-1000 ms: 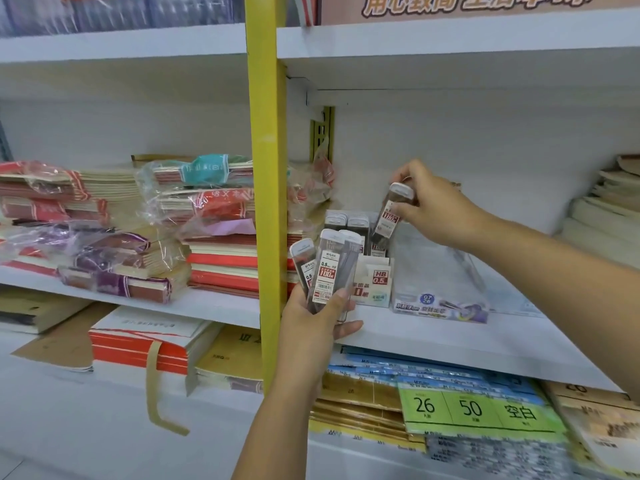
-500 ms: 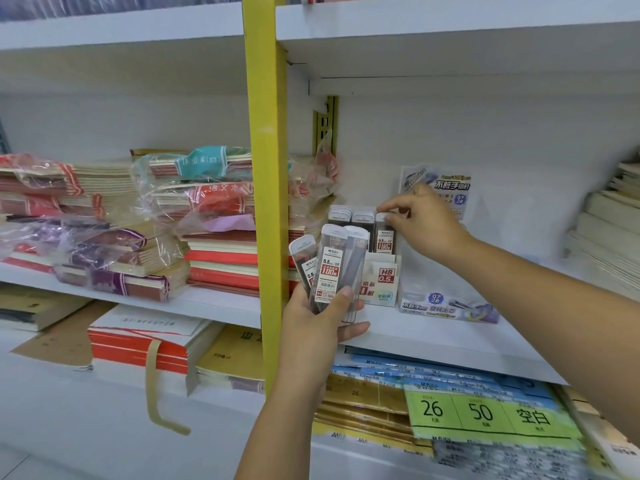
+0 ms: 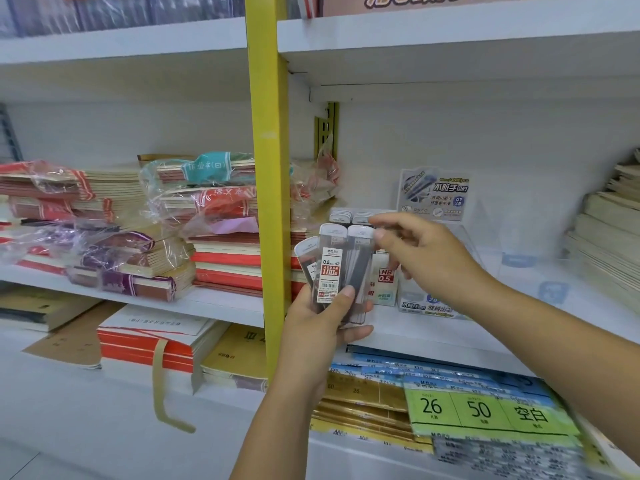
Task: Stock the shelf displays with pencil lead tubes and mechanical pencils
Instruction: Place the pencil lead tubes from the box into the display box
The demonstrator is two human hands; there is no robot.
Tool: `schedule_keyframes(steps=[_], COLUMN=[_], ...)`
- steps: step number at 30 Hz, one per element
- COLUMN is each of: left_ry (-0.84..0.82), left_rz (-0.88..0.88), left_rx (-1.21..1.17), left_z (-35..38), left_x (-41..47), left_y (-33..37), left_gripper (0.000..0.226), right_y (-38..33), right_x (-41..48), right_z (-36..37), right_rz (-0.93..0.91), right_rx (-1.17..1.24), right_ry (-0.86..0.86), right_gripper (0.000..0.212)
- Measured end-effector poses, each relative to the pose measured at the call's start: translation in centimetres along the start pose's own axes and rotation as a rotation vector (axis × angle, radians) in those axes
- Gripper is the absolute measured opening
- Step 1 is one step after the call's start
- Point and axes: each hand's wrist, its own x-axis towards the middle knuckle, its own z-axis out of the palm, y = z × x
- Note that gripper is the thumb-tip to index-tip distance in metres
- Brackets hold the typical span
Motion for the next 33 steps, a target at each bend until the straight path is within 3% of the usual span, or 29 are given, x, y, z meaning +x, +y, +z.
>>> schedule_keyframes(steps=[3,12,19,23,26,33], left_ry=[-0.049,-0.048,-0.065,-0.021,0.008,0.006], left_rz=[0.006,-0.074,-0.062,-0.041,-0.037,-0.073], left_rx=[0.008,0.011,0.015,0.011,0.061,0.075], left_z=[0.3,0.1,-0.2,-1.0,-1.2,-1.4], left_x=[-0.3,-0.3,-0.3,0.0,0.1,0.2], left_y=[-0.1,-0.2,0.0,0.3,0.4,0.6], left_gripper=[0.022,0.022,0.018,0.017,0.018,0.009], right_y=[-0.6,-0.9,-0.3,-0.6,-1.0,0.6], right_x=[-0.4,-0.7,-0.3,1.7,3.6,5.5], right_z=[0.5,-0.6,-1.0,-3.4,-4.5,-3.6], right_rz=[0.072,0.106,0.059,-0.030,-0.105,-0.171], right_rx=[0.116,0.226,0.060,-0.066,-0.238,-0.557], right_ry=[-0.108,-0.122,-0.136,0.028,0.116,-0.021], right_gripper=[0.020,0.014,0.016,0.032,0.032,0.033])
